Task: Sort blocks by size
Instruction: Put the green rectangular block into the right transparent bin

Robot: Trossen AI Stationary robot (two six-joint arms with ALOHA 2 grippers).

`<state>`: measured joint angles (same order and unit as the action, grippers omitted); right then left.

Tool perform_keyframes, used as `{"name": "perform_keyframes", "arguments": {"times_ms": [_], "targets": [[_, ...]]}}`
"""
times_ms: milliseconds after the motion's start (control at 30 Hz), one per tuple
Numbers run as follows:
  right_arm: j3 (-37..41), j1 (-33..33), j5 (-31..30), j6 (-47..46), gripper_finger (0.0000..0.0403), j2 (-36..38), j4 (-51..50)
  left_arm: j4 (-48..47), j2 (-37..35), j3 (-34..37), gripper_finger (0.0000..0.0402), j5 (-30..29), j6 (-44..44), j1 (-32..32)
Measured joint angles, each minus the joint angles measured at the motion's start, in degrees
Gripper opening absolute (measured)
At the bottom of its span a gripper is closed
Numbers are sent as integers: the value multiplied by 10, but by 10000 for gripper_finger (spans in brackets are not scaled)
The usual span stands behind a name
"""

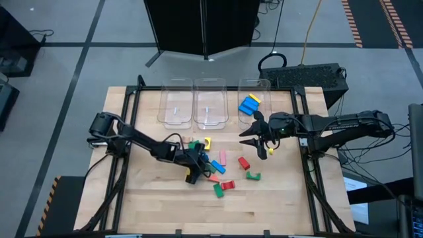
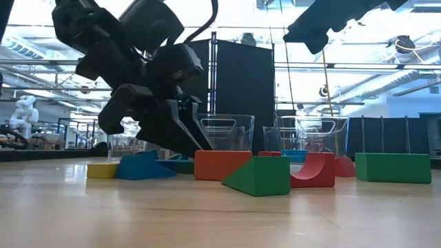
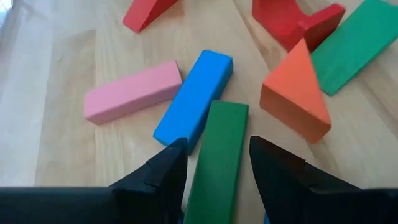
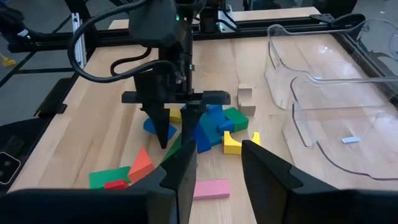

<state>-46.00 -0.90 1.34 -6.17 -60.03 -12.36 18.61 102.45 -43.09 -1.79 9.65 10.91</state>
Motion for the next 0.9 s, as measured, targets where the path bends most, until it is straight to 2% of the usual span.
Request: {"name": "perform_keyframes", "arguments": {"times_ms": [300,600,900], "targets": [[0,0,0,0,116,0,0,-40,0,0,176,8,-3,-16],[0,0,0,-1,116,0,0,-35,22,-2,176,69,-21,-16],[8,0,-1,-23,116,-25,12,-21,27,-1,174,61,-50,-16]]}}
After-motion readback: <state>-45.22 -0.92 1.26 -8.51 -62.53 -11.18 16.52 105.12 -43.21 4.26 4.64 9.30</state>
